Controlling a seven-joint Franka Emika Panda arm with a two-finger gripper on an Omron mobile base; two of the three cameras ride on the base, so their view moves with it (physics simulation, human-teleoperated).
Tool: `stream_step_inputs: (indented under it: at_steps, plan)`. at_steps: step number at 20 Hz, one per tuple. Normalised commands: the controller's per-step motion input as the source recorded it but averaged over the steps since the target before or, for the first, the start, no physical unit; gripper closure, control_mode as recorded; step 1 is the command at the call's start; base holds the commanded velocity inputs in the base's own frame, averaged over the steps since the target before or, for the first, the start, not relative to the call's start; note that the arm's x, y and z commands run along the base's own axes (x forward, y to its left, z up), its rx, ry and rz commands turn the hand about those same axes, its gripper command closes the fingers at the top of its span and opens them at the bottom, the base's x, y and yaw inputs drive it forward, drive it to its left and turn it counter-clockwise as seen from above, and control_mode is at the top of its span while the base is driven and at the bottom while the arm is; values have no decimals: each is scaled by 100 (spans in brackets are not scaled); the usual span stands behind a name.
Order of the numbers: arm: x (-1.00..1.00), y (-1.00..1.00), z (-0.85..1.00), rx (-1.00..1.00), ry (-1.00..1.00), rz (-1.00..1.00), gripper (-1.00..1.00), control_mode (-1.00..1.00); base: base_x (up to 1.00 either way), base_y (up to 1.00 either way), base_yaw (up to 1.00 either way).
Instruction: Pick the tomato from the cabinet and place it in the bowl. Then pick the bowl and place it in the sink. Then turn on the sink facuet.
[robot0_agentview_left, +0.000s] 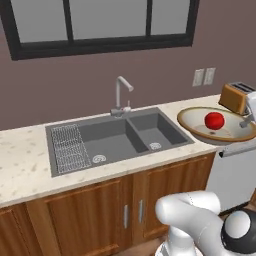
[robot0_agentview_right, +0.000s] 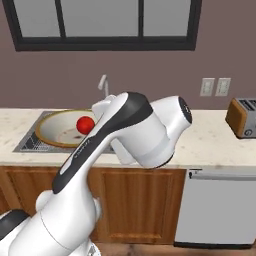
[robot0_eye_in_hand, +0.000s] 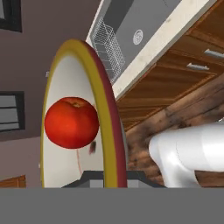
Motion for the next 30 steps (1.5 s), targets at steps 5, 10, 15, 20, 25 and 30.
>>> stream_step_inputs:
  at_steps: [5, 10, 15, 20, 25, 30]
  plan:
    - [0, 0, 0, 0, 0, 0, 100, 100, 21, -57, 29]
    - [0, 0, 0, 0, 0, 0, 100, 100, 45, -48, 22]
    - [0, 0, 0, 0, 0, 0, 100, 100, 31, -5, 2]
    - [0, 0, 0, 0, 0, 0, 100, 100, 15, 0, 0]
    - [0, 0, 0, 0, 0, 0, 100, 100, 35, 0, -1]
    - [0, 0, 0, 0, 0, 0, 100, 100, 49, 7, 0]
